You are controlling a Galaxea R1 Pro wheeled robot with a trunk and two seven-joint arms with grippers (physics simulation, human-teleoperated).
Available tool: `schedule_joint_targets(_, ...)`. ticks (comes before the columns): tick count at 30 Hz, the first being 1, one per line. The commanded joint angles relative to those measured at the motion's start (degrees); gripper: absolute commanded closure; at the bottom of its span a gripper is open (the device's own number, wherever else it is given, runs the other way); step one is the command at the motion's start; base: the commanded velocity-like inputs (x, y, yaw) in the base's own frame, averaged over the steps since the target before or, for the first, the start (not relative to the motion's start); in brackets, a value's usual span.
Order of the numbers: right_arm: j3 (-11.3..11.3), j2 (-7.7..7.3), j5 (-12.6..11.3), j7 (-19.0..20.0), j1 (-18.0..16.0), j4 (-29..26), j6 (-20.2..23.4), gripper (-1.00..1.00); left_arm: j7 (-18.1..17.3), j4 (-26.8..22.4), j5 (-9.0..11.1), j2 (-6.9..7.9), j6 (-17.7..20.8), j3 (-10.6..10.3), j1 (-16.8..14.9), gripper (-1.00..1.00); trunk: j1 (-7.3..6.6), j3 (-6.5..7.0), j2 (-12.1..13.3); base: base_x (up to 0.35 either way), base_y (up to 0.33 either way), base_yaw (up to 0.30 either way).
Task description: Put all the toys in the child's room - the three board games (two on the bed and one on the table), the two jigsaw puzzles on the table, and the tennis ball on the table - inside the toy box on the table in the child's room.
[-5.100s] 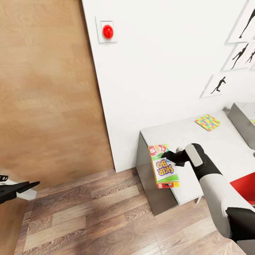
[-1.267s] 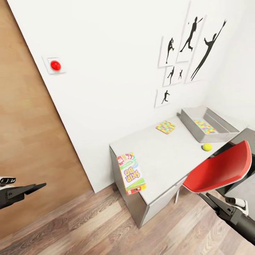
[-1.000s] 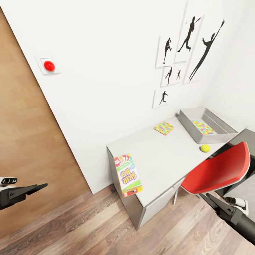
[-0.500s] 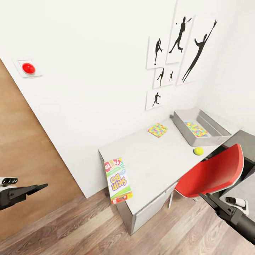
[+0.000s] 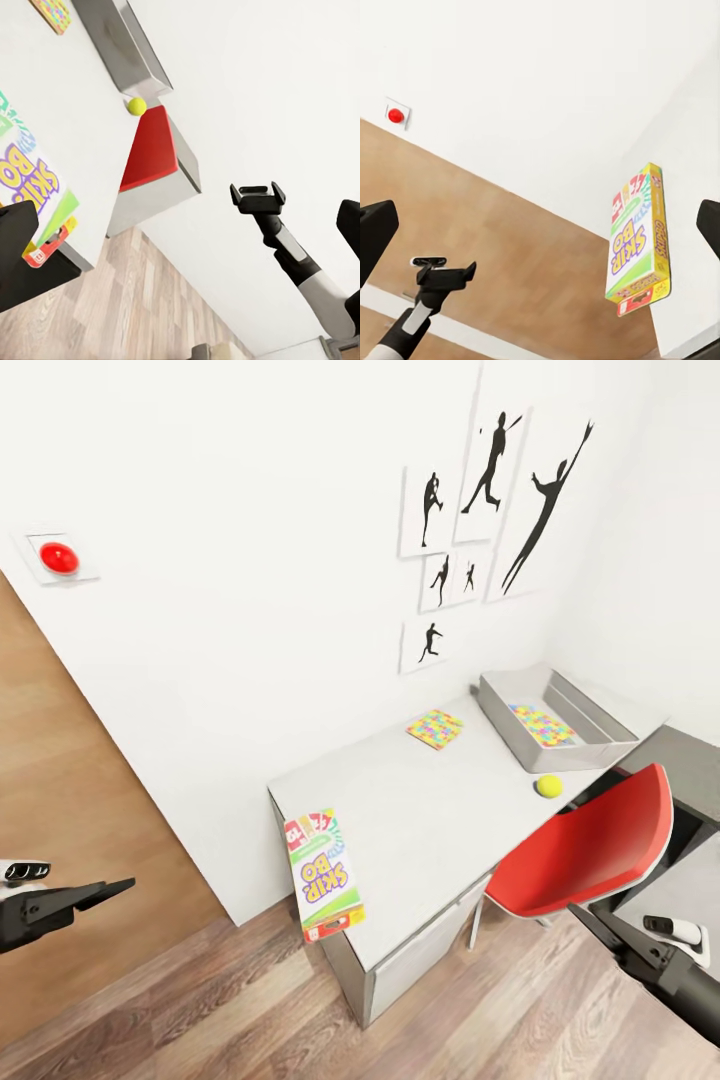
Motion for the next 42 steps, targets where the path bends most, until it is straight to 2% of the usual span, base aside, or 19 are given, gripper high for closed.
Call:
schedule_joint_targets(1, -0.09, -0.02, -0.31, 0.15, 0.02, -0.04, 0.37, -1.00, -0.21, -0.01, -0.02, 0.02, 0.62, -0.03, -0.04, -1.00, 0.03, -0.09, -0.10, 0.001, -0.001, -0.004)
schedule_joint_targets(20, -0.58, -0.02, -0.21, 5.89, 0.05, -0.01, 0.38, -1.00, -0.21, 0.00, -0.06, 0.04, 0.88, 0.03, -0.04, -1.00, 0.03, -0.06, -0.10, 0.000, 0.000, -0.003)
schedule_joint_targets(27, -0.80, -0.02, -0.16, 8.21, 0.05, 0.04, 0.37, -1.00, -0.21, -0.01, -0.03, 0.04, 0.95, 0.02, -0.04, -1.00, 0.03, 0.27, -0.10, 0.000, 0.000, -0.135)
schedule_joint_targets(42, -0.83, 0.03, -0.12, 8.83, 0.07, -0.03, -1.19, -1.00, -0.21, -0.01, -0.02, 0.04, 0.80, 0.10, -0.04, -1.00, 0.03, 1.43, -0.10, 0.000, 0.000, -0.141)
